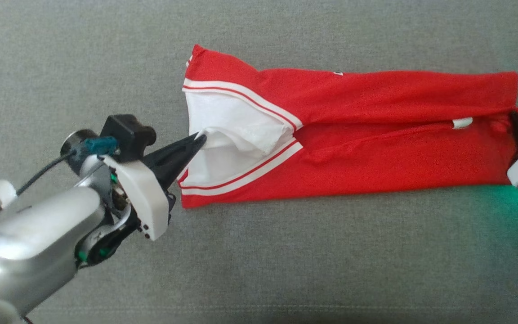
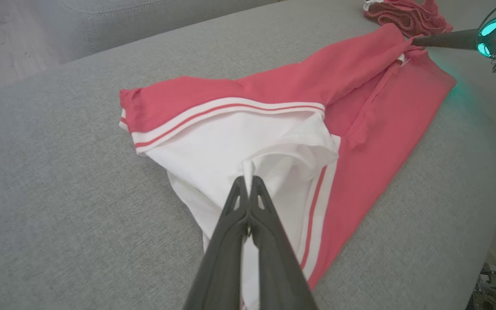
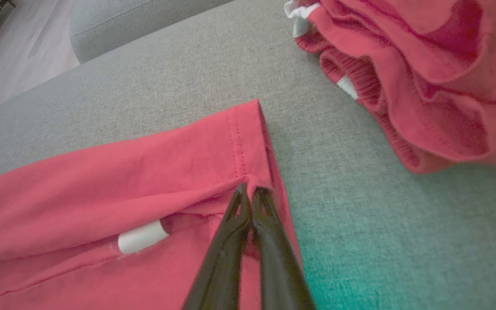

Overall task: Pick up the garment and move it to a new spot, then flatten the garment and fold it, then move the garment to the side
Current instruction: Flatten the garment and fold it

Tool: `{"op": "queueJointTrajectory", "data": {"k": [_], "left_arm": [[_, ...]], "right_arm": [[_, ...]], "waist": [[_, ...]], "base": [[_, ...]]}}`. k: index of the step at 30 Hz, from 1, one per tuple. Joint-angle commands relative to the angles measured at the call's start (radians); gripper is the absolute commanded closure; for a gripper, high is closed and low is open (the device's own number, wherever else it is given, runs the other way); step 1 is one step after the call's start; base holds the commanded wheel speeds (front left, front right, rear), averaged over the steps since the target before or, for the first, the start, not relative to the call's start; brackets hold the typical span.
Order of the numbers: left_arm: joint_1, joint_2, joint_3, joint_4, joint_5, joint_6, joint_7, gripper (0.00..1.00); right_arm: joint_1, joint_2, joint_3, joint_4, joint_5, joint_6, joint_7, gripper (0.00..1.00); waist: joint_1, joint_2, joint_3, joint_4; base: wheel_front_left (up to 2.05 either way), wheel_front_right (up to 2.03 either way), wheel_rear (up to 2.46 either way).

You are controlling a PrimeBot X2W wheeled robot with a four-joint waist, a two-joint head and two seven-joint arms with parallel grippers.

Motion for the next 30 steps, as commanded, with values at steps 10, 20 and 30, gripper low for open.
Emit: {"op": "queueJointTrajectory", "data": {"k": [10, 20, 30], "left_arm": [[0.199, -0.066, 0.19, 0.049, -0.038, 0.219, -0.156, 0.0], [0.585, -0.261, 0.564, -0.077, 0.236, 0.318, -0.158, 0.0], [0.791, -0.436, 0.766, -0.155, 0.522, 0.288, -0.159, 0.0]], "right_arm": [[0.127, 0.062, -0.032, -0.057, -0.04, 0.007, -0.173, 0.0], [0.225, 0.153, -0.084, -0.008, -0.085, 0.007, -0.288, 0.0], [0.098, 0.155, -0.225, 0.111, -0.168, 0.007, -0.322, 0.0]], "waist": [[0.0, 0.0, -0.146, -0.01], [0.0, 0.0, -0.255, 0.023], [0.0, 0.0, -0.238, 0.106]], "base": [[0.0, 0.0, 0.0], [0.0, 0.0, 0.0], [0.0, 0.0, 0.0]]}}
